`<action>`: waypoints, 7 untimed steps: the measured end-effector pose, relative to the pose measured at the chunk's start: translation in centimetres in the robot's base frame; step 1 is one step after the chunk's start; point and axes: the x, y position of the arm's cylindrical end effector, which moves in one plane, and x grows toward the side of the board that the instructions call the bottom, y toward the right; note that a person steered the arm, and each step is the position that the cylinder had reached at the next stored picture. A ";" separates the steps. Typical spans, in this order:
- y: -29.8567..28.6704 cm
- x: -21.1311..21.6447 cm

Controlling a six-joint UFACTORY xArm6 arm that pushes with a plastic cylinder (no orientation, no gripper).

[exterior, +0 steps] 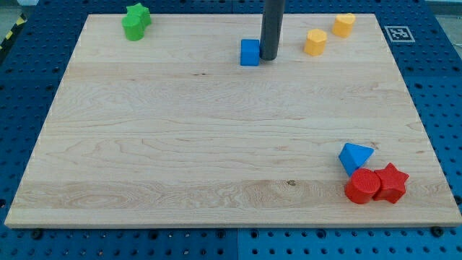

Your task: Push the blue cube towards the green circle

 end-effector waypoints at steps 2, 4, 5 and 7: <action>-2.5 0.9; -9.9 0.2; -12.5 -0.8; -16.7 -4.3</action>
